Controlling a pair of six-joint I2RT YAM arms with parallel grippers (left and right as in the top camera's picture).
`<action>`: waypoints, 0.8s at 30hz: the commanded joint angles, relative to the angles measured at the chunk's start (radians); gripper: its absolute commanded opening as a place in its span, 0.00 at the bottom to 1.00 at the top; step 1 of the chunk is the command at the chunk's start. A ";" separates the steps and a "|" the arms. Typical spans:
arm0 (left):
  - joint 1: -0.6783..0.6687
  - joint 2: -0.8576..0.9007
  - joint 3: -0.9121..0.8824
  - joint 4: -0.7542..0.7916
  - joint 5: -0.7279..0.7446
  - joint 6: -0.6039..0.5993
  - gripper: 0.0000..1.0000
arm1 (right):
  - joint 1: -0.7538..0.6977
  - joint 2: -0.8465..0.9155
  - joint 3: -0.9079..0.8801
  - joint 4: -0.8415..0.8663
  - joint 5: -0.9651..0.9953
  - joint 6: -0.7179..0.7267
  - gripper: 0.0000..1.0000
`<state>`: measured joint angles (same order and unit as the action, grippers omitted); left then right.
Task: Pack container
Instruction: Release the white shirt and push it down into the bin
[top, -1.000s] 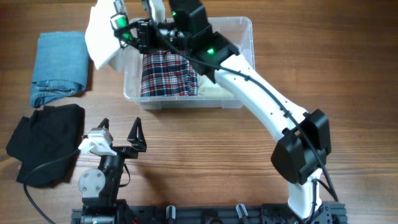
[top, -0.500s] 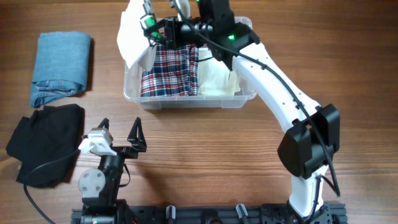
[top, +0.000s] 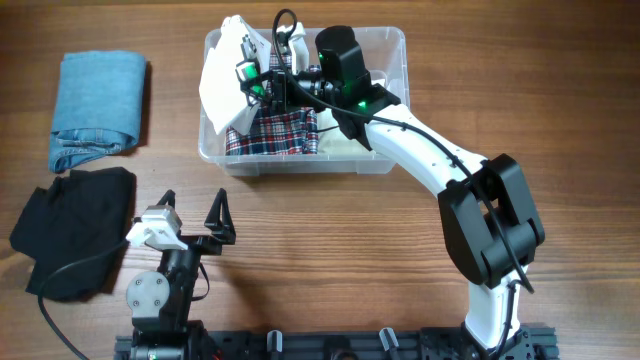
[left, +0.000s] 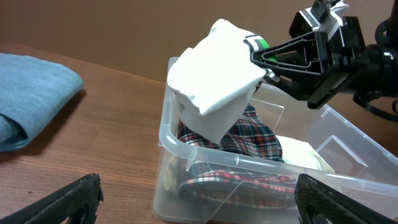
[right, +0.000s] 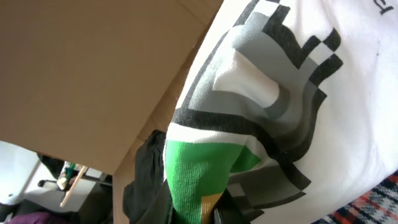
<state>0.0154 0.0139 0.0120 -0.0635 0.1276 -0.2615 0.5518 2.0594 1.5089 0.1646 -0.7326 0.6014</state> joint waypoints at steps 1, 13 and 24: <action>0.009 -0.007 -0.006 -0.003 -0.010 -0.008 1.00 | -0.014 0.006 -0.014 -0.037 0.009 -0.001 0.04; 0.009 -0.007 -0.006 -0.003 -0.010 -0.008 1.00 | -0.088 0.005 -0.014 -0.312 0.137 -0.051 0.45; 0.009 -0.007 -0.006 -0.003 -0.010 -0.008 1.00 | -0.109 -0.127 -0.014 -0.482 0.478 -0.131 0.74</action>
<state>0.0154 0.0139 0.0120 -0.0635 0.1272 -0.2615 0.4614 2.0388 1.4967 -0.2989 -0.4290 0.5392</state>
